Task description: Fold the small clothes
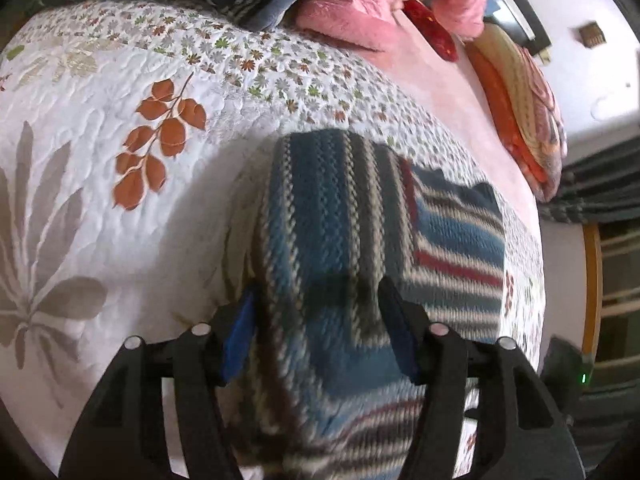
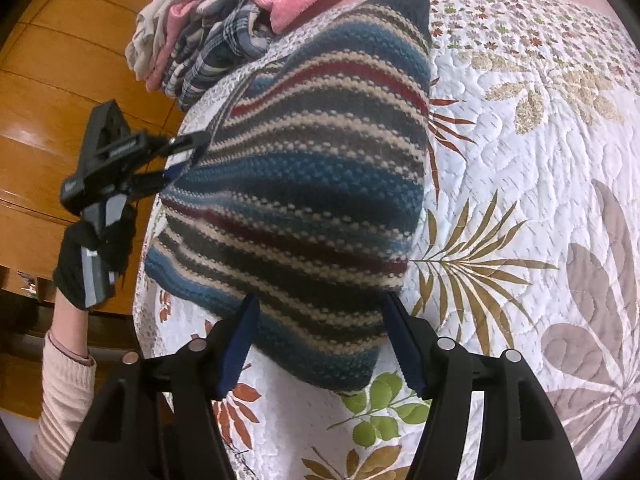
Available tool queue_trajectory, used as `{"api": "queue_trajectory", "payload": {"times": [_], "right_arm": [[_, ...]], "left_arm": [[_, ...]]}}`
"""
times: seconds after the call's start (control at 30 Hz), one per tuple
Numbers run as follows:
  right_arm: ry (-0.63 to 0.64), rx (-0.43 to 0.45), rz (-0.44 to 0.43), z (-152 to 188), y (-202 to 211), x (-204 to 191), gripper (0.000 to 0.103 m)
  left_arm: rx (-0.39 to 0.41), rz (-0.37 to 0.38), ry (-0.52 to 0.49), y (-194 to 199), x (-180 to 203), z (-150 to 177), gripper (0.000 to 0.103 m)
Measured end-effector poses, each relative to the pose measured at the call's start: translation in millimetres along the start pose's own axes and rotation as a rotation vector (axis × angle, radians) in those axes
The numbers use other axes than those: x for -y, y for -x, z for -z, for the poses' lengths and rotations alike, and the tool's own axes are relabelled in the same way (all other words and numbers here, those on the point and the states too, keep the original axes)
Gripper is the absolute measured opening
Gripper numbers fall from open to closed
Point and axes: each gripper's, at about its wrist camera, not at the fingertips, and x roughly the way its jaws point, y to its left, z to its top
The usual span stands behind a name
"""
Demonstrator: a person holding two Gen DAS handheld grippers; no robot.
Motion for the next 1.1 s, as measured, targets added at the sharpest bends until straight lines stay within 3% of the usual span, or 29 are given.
{"api": "queue_trajectory", "payload": {"times": [0.03, 0.07, 0.13, 0.23, 0.3, 0.4, 0.47, 0.57, 0.63, 0.73, 0.87, 1.0, 1.1], "right_arm": [[-0.001, -0.002, 0.000, -1, -1, 1, 0.065], [-0.002, -0.004, 0.001, -1, -3, 2, 0.065], [0.000, -0.005, 0.001, 2, -2, 5, 0.065], [0.003, -0.006, 0.004, 2, -4, 6, 0.065], [-0.001, -0.011, 0.006, 4, -5, 7, 0.065], [-0.004, -0.024, 0.018, 6, -8, 9, 0.065], [-0.002, -0.028, 0.025, 5, -8, 8, 0.065], [0.005, -0.016, 0.021, 2, -1, 3, 0.065], [0.003, 0.001, 0.007, -1, 5, 1, 0.065], [-0.010, 0.044, -0.021, -8, 20, -1, 0.072], [-0.060, 0.087, -0.055, -18, 29, 4, 0.077], [-0.112, 0.102, -0.080, -28, 25, 15, 0.077], [-0.139, 0.106, -0.102, -32, 16, 26, 0.078]], "left_arm": [[0.030, 0.022, -0.016, 3, 3, -1, 0.018], [0.060, 0.061, -0.029, 14, 2, 2, 0.009], [0.158, 0.137, -0.068, 33, 10, 2, 0.011], [0.215, 0.081, -0.110, 45, 12, 3, 0.011], [0.180, 0.004, -0.088, 33, 0, 2, 0.011], [0.109, -0.041, -0.055, 7, -17, 6, 0.012], [0.099, -0.022, -0.043, 4, -22, 7, 0.015], [0.103, 0.041, -0.011, 20, -26, 4, 0.028], [0.100, 0.067, -0.019, 31, -26, 7, 0.060], [0.089, 0.090, -0.064, 42, -27, 16, 0.075], [0.034, 0.113, -0.081, 33, -32, 31, 0.080], [-0.018, 0.192, -0.077, 12, -28, 34, 0.081], [-0.050, 0.141, -0.116, -8, -18, 32, 0.083]]}}
